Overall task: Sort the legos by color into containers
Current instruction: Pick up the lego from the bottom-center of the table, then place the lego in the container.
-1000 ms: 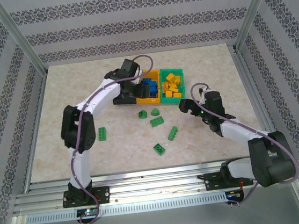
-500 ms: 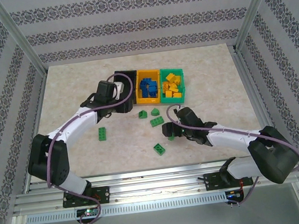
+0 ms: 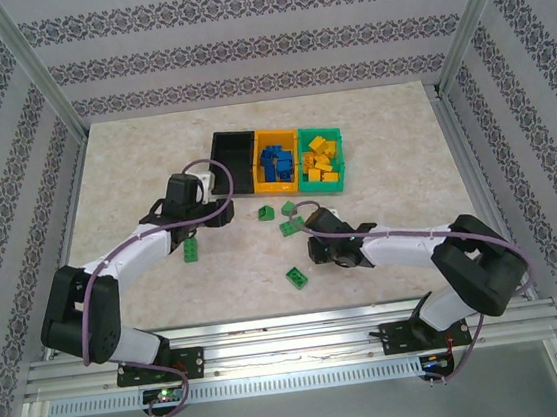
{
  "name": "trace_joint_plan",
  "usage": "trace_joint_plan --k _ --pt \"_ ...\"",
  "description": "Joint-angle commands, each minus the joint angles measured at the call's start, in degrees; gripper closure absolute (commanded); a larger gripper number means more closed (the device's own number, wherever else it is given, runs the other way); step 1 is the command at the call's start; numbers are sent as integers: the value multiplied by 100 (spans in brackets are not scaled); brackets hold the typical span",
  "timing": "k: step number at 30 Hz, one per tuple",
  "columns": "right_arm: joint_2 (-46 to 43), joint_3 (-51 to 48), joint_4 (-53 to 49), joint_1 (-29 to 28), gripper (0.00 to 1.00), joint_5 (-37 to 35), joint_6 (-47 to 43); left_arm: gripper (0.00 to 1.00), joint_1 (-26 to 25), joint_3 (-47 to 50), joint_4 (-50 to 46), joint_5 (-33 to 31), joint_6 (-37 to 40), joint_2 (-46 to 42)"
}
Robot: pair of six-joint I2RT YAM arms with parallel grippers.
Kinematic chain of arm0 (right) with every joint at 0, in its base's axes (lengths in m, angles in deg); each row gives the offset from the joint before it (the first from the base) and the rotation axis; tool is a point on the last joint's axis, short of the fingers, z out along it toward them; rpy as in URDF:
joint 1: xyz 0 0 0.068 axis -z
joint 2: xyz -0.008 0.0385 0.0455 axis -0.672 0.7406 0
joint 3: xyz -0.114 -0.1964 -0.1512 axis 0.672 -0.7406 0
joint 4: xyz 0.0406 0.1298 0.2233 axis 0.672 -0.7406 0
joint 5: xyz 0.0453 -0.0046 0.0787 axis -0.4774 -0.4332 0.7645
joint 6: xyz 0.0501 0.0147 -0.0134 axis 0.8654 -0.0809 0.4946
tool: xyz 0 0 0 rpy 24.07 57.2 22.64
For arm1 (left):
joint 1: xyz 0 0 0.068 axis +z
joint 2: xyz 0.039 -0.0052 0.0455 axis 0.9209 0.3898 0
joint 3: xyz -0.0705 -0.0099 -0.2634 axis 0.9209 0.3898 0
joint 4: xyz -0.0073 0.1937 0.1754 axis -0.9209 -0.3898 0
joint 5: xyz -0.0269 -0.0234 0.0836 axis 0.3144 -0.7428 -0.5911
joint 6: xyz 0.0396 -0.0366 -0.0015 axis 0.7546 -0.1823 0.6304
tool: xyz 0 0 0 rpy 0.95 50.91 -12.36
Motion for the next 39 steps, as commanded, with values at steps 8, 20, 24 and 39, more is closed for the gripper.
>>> trace_joint_plan --k 8,20,24,39 --pt "915 2061 -517 -346 92 -64 -905 33 522 784 996 138 -514 -379" --pt "3097 5558 -447 343 91 1090 -1241 33 1013 1125 1407 836 -1039 -481" --pt "4196 7187 -1076 466 91 1040 -1416 33 1061 1284 1574 746 -1077 -587" --pt "5583 9107 -1849 465 56 801 -1558 33 1232 1534 1832 774 -1251 -762"
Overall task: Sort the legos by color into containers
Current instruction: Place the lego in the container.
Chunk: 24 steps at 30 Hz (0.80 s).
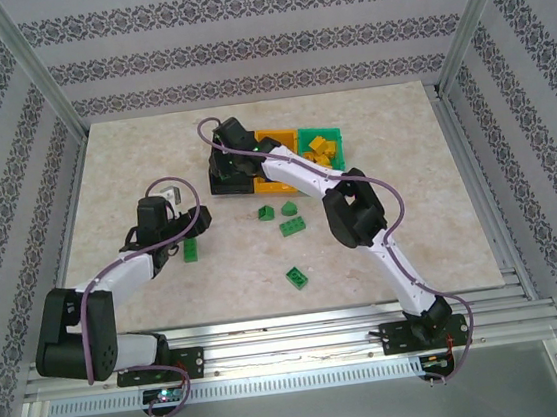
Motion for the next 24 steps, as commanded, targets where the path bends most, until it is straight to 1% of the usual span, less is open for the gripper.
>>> trace_joint_plan --k 1,4,7,17,21,24 --pt "-48 59 -159 -47 54 -132 -139 33 95 73 303 35 -99 -118" --pt "-88 -16 -210 -105 52 -85 -214 33 103 81 319 29 -104 -124" --pt "-295 -320 -159 -190 51 -119 -279 33 112 88 320 32 -98 -118" --pt "-2021 -2532 275 -364 50 -253 -469 33 161 137 337 -3 -139 -147" --pt "-2448 -3293 285 -403 50 -325 -452 32 187 161 396 29 -168 -151" --pt "-2692 -3820 317 -381 49 -537 -455 32 196 166 407 62 -171 -135"
